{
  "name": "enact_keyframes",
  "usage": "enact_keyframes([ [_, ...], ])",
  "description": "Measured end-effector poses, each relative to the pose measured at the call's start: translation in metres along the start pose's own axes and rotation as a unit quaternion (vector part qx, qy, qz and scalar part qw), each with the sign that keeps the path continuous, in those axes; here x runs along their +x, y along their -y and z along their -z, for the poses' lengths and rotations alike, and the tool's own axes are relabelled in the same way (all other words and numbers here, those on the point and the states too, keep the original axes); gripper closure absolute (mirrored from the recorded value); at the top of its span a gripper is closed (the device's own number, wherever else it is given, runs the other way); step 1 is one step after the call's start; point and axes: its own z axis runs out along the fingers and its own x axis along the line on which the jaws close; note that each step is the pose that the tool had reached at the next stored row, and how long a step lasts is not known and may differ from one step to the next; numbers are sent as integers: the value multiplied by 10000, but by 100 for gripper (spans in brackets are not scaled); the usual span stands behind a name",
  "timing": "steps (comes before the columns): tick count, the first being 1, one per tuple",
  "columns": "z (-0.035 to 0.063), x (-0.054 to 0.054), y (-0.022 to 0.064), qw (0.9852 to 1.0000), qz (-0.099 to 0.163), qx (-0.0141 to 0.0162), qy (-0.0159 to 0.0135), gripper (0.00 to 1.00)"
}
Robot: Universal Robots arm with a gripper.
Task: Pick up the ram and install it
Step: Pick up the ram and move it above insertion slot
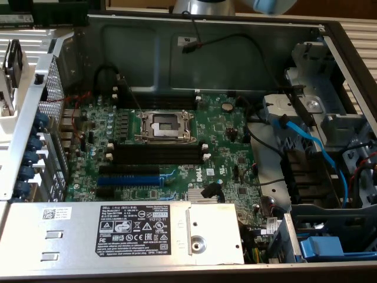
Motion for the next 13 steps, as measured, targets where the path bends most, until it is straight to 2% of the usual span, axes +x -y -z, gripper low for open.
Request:
enact_keyframes([
  [13, 2, 167, 575, 10000, 1, 0, 0, 88],
])
